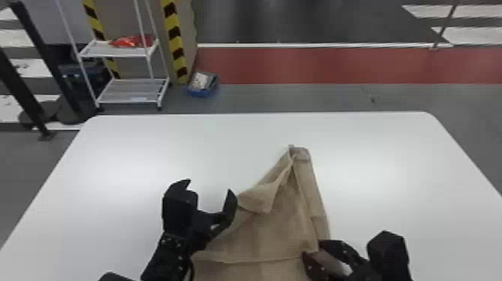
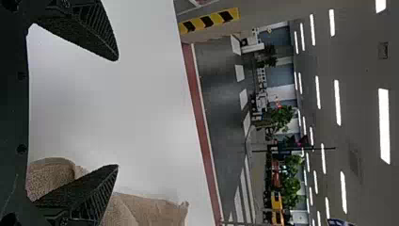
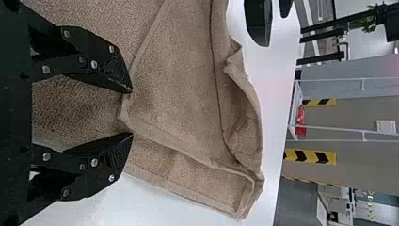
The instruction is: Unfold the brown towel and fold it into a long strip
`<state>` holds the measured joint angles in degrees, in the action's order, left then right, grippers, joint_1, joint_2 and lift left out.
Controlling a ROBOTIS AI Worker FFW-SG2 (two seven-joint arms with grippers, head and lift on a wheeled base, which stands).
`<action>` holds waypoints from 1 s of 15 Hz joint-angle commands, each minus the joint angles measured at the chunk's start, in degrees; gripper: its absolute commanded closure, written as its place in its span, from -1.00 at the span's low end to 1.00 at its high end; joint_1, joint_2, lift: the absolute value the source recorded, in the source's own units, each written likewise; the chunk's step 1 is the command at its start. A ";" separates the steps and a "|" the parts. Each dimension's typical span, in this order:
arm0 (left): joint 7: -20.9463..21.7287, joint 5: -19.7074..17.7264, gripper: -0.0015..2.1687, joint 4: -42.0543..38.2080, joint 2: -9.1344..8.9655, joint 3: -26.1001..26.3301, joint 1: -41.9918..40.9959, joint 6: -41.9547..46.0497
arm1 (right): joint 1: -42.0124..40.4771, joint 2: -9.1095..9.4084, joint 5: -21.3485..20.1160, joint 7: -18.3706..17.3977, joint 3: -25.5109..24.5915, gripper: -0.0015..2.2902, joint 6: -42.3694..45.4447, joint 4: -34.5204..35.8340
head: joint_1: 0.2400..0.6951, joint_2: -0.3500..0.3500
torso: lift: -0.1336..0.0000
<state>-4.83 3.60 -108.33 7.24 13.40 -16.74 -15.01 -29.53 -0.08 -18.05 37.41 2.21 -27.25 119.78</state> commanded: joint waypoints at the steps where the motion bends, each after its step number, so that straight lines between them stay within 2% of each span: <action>1: 0.08 0.00 -0.94 0.14 0.05 -0.04 -0.04 0.29 | 0.08 0.13 -0.06 -0.32 0.69 -0.41 0.04 0.28 | 1.00 0.09 | -0.84; 4: 0.17 0.00 -0.94 0.14 -0.04 -0.04 -0.04 0.29 | 0.00 0.13 -0.06 -0.85 1.22 -0.43 0.04 1.42 | 1.00 0.11 | -0.84; 5: 0.17 0.00 -0.94 0.14 -0.04 -0.04 -0.04 0.29 | -0.27 0.13 -0.32 -1.29 1.66 -0.53 -0.14 1.95 | 1.00 0.12 | -0.84; 9: 0.17 0.00 -0.94 0.14 -0.04 -0.04 -0.13 0.29 | 1.05 0.13 -2.26 -1.38 3.24 -0.48 -1.54 1.33 | 1.00 0.13 | -0.84; 10: 0.17 0.00 -0.94 0.14 -0.04 -0.04 -0.13 0.29 | 1.40 0.13 -2.61 -1.29 3.50 -0.38 -2.07 0.98 | 1.00 0.14 | -0.84; 12: 0.08 0.00 -0.94 0.14 0.05 -0.04 -0.13 0.29 | 1.84 0.13 -2.61 -1.38 3.68 -0.30 -2.07 0.72 | 1.00 0.16 | -0.84; 13: -0.09 0.00 -0.94 0.14 0.05 -0.13 -0.13 0.64 | 2.28 0.13 -2.52 -1.38 3.85 0.08 -2.60 0.36 | 1.00 0.16 | -0.84; 15: -0.36 0.00 -0.94 0.05 0.14 -0.13 -0.22 1.52 | 2.63 0.13 -2.43 -1.73 3.85 0.45 -2.07 -0.07 | 1.00 0.18 | -0.84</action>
<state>-5.16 3.60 -108.20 7.35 13.27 -16.91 -14.05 -27.13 0.00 -20.58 35.89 6.03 -29.66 120.05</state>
